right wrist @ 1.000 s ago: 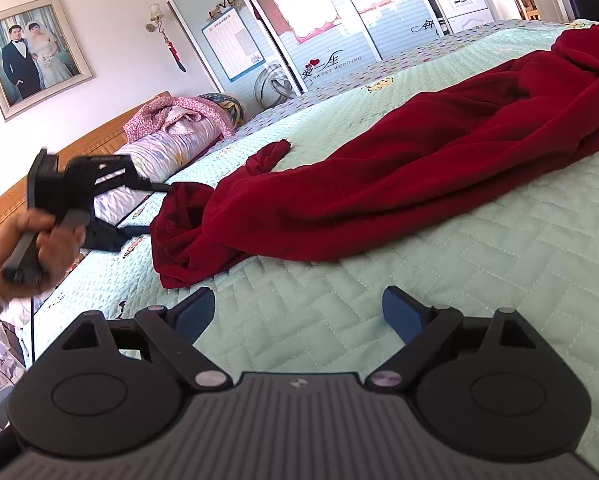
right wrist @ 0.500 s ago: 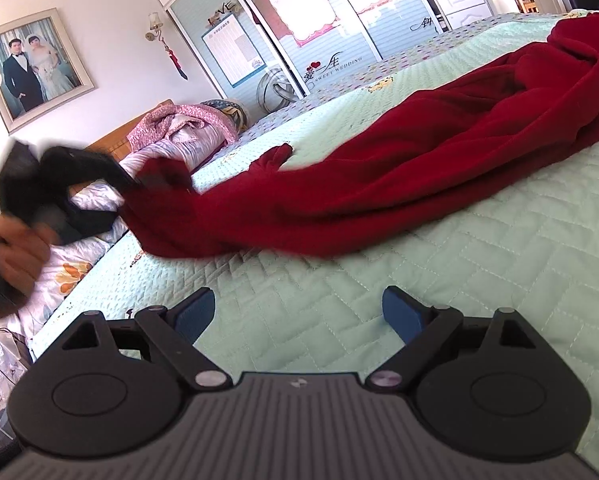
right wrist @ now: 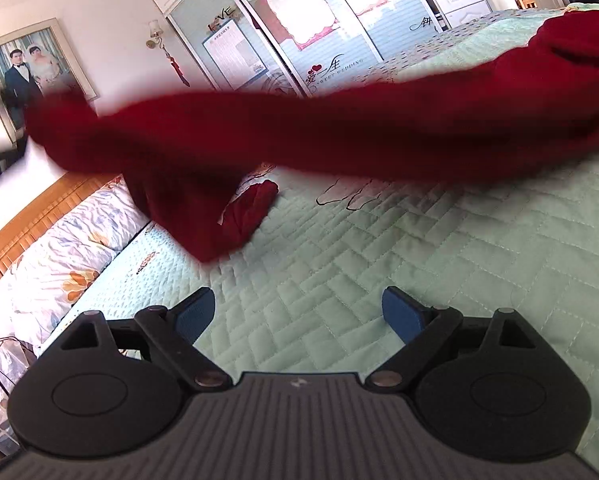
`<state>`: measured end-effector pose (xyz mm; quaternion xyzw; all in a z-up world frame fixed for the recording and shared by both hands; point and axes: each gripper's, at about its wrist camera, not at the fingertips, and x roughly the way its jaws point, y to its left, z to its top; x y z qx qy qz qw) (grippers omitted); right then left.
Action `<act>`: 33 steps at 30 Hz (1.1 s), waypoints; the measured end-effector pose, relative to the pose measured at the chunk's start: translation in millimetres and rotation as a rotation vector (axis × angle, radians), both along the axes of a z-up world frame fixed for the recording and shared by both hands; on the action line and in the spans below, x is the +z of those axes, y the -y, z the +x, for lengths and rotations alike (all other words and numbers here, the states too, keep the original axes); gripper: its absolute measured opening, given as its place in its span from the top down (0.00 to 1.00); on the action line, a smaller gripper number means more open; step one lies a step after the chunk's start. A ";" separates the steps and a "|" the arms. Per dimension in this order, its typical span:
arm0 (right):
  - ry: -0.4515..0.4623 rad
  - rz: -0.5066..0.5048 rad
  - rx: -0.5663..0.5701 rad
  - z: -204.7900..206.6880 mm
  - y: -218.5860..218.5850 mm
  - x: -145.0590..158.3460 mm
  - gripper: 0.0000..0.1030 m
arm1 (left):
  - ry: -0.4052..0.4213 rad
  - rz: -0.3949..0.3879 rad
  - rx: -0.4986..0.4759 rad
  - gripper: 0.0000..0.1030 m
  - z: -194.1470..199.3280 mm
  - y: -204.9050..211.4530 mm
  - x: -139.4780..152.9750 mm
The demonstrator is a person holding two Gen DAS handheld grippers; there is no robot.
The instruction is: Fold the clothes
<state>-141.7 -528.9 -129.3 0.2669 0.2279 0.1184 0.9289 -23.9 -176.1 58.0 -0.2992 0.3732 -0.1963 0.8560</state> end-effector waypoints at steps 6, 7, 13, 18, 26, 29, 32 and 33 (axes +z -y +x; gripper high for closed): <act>-0.003 0.011 0.000 -0.5 0.6 2.4 0.12 | -0.305 0.060 -0.004 0.83 -41.5 -18.5 -106.6; -0.011 -0.003 -0.001 -1.1 -1.6 5.3 0.12 | -0.321 0.064 -0.016 0.83 -44.6 -16.6 -115.9; 0.087 -0.186 0.045 8.0 -41.8 70.8 0.12 | -0.256 0.129 -0.087 0.83 -44.0 1.0 -135.9; -0.024 -0.398 0.178 110.1 -97.9 102.2 0.11 | -0.241 0.068 -0.083 0.83 -51.1 -6.8 -154.4; -0.320 -0.541 0.204 235.7 -176.5 49.0 0.11 | -0.249 0.013 -0.088 0.81 -48.1 -14.3 -160.7; -0.307 -0.648 0.196 232.3 -191.9 36.8 0.45 | -0.256 -0.003 -0.088 0.81 -45.2 -15.5 -162.9; -0.245 -0.576 0.215 211.4 -178.3 49.0 0.88 | -0.263 -0.010 -0.079 0.81 -45.9 -18.3 -164.2; -0.232 -0.506 0.207 205.3 -167.0 54.4 0.88 | -0.265 -0.009 -0.074 0.81 -43.9 -18.1 -163.0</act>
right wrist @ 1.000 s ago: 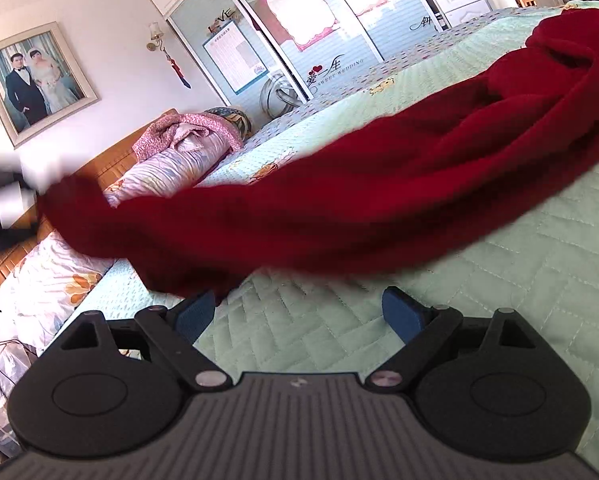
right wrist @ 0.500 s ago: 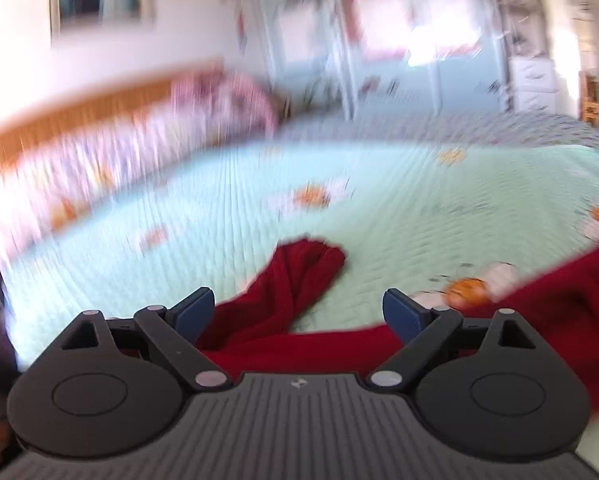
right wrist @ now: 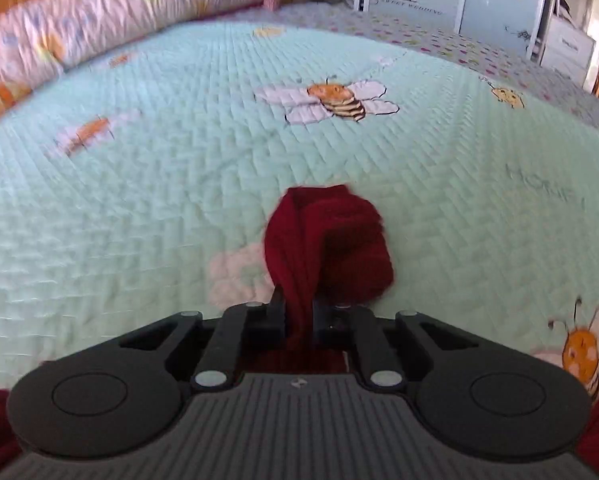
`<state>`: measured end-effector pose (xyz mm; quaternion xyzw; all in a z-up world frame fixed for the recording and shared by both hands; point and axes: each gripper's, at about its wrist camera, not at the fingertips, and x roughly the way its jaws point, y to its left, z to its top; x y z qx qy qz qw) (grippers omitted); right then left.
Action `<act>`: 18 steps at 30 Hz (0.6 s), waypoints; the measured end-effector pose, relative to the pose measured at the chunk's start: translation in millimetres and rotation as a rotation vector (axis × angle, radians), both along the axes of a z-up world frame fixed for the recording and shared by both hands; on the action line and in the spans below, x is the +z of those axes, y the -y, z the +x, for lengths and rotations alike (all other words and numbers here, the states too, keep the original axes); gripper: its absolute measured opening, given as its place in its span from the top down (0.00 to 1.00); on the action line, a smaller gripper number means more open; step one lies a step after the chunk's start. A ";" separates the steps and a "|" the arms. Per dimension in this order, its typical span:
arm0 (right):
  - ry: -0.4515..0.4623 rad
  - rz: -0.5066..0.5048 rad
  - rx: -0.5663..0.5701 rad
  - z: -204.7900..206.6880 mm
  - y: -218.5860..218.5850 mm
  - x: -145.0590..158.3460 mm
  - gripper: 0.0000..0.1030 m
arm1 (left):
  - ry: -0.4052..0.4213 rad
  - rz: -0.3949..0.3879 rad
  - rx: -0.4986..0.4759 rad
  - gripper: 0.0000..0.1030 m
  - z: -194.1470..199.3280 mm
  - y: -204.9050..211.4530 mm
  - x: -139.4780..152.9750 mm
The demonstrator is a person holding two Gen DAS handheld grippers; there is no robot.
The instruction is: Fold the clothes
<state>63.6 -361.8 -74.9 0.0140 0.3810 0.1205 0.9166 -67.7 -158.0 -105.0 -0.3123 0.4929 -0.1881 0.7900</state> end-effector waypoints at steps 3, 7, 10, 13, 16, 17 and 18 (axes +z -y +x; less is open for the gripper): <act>0.054 0.338 -0.044 -28.4 51.5 24.1 0.88 | -0.007 0.013 0.015 0.81 9.8 2.5 6.2; 0.132 0.757 -0.103 -91.5 134.8 53.0 0.88 | 0.096 0.035 0.092 0.83 51.5 3.6 39.7; 0.213 0.987 -0.087 -145.0 191.1 76.1 0.88 | 0.251 0.063 0.164 0.84 94.3 4.0 80.9; 0.264 1.088 0.013 -188.6 211.7 96.1 0.88 | 0.375 0.102 0.231 0.84 140.4 11.8 126.8; 0.177 1.192 0.128 -197.8 186.1 86.9 0.88 | 0.447 0.170 0.272 0.84 186.1 29.0 163.7; 0.137 1.226 0.170 -197.6 172.7 81.1 0.88 | 0.466 0.190 0.284 0.84 199.4 35.4 173.8; 0.085 1.252 0.210 -191.0 152.4 71.8 0.87 | 0.477 0.208 0.293 0.84 212.1 41.4 182.7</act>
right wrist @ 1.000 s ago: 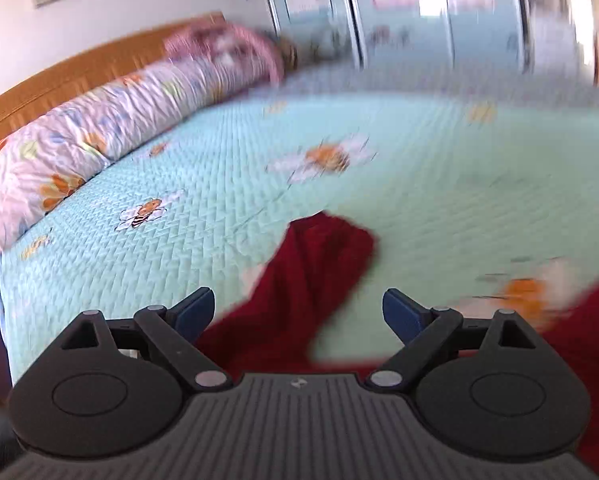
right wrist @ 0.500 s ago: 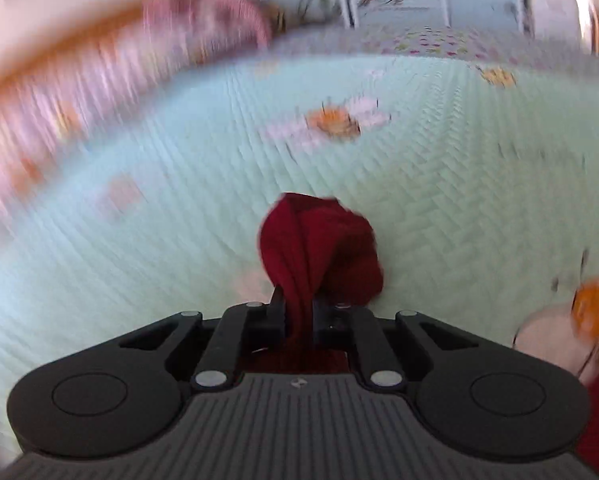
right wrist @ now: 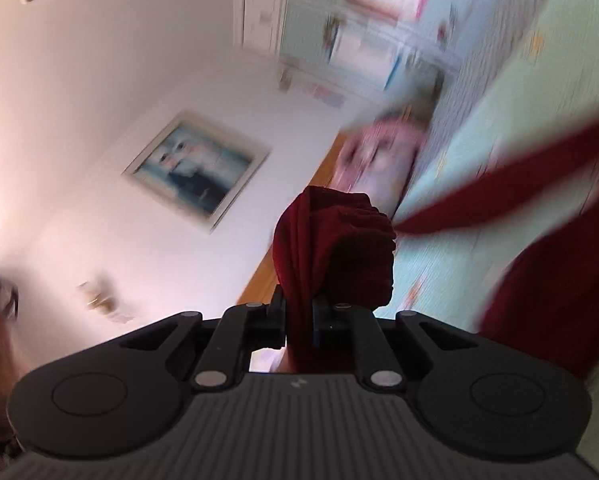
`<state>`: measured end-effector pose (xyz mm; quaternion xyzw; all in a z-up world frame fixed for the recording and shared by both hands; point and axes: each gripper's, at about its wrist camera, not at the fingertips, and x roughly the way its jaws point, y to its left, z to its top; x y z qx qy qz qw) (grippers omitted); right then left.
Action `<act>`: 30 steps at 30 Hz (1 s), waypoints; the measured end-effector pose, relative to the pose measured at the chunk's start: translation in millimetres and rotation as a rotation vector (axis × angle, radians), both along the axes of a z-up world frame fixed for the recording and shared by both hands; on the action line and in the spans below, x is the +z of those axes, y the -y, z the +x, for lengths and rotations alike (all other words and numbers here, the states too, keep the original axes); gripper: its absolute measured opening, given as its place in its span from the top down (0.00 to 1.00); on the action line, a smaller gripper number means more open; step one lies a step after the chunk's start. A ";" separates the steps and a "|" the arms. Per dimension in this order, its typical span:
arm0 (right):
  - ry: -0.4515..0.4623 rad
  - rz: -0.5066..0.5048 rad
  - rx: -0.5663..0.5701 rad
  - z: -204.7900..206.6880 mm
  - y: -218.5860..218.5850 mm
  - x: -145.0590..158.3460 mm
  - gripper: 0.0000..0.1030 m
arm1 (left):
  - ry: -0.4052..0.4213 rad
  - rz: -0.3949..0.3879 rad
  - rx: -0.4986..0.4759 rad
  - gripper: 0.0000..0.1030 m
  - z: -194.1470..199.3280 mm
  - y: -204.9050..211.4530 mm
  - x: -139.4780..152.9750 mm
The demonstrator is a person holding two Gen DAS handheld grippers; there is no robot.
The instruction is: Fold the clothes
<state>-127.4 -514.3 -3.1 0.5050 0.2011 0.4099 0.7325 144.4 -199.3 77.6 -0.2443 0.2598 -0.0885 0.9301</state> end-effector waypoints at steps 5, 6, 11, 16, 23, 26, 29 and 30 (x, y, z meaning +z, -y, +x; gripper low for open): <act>-0.112 0.048 0.260 53.5 -117.6 -54.7 0.87 | -0.095 0.066 -0.123 0.82 48.2 6.8 25.0; -0.140 0.046 0.287 65.4 -138.9 -65.0 0.87 | -0.146 0.087 -0.159 0.77 56.1 3.8 24.3; -0.215 -0.211 0.279 109.7 -215.4 -96.4 0.64 | -0.284 0.192 -0.212 0.50 37.7 -30.7 8.6; -0.232 -0.369 0.175 103.9 -209.2 -94.6 0.47 | -0.371 0.005 -0.204 0.46 -24.6 -86.6 -29.5; -0.203 -0.387 -0.109 36.4 -96.7 -78.7 0.40 | -0.469 -0.153 -0.099 0.45 -157.1 -126.3 -102.8; -0.288 -0.349 -0.276 6.3 -37.0 -87.4 0.34 | -0.446 -0.171 -0.072 0.45 -201.1 -126.9 -111.5; -0.360 -0.298 -0.430 -20.7 8.9 -101.3 0.32 | -0.397 -0.157 -0.089 0.45 -226.1 -112.0 -107.3; -0.378 -0.278 -0.473 -26.5 19.7 -106.5 0.32 | -0.385 -0.160 -0.094 0.45 -233.0 -106.5 -107.3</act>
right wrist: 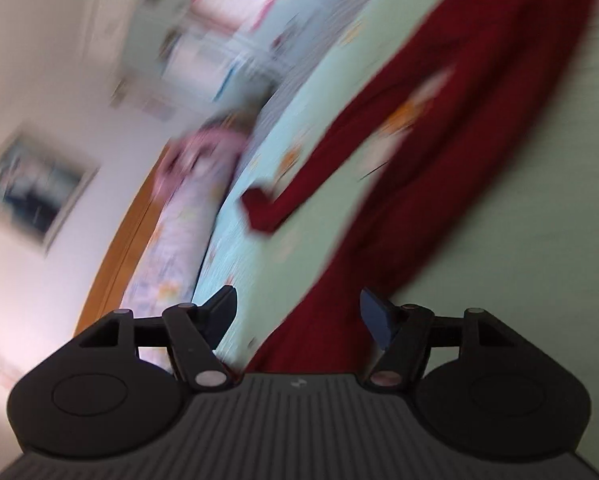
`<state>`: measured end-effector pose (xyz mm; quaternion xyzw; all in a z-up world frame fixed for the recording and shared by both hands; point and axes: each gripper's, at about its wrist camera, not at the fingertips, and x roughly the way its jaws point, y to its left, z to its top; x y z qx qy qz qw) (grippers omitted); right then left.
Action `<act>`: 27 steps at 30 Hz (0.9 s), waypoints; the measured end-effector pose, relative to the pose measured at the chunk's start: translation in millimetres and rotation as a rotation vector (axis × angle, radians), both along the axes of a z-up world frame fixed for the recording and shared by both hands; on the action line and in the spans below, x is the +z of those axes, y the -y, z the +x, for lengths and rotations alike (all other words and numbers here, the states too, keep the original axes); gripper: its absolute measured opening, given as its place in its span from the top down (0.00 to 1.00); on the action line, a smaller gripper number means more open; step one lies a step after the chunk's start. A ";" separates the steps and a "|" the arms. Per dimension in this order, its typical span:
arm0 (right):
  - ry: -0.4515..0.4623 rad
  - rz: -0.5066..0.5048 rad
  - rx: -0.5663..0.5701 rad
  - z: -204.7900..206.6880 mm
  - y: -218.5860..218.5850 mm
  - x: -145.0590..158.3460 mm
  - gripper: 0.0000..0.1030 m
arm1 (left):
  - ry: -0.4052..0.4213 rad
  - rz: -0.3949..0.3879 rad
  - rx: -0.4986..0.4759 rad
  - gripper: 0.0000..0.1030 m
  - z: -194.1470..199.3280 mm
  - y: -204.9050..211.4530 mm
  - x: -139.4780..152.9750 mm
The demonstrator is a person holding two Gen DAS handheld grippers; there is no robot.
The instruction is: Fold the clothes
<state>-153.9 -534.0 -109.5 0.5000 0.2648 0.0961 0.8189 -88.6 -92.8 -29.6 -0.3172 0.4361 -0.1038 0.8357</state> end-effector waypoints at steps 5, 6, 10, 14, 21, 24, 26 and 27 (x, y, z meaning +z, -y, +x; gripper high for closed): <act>0.001 0.072 -0.116 -9.9 18.6 -17.4 0.31 | -0.036 -0.036 0.014 0.41 -18.5 25.5 -15.0; -0.001 0.081 -0.119 -7.9 18.0 -18.6 0.31 | -0.055 -0.043 0.020 0.41 -20.0 30.5 -19.5; 0.019 0.073 -0.092 -7.4 17.1 -16.8 0.31 | -0.065 -0.076 0.098 0.41 -38.3 35.1 -24.8; 0.022 0.050 -0.082 -10.0 22.8 -18.0 0.31 | -0.068 -0.045 0.129 0.41 -55.5 39.3 -17.4; 0.003 0.073 -0.131 -28.3 48.0 -25.0 0.31 | -0.132 0.010 0.099 0.29 -46.3 57.0 -42.4; -0.001 0.044 -0.174 -30.6 58.8 -23.6 0.31 | -0.052 -0.048 0.028 0.41 -26.0 74.6 -41.3; -0.015 -0.011 -0.244 -28.9 71.3 -20.5 0.31 | -0.028 -0.083 -0.022 0.94 -7.6 84.5 -42.2; -0.023 -0.041 -0.282 -27.9 77.9 -18.8 0.31 | -0.022 -0.093 -0.037 0.92 1.0 88.9 -42.5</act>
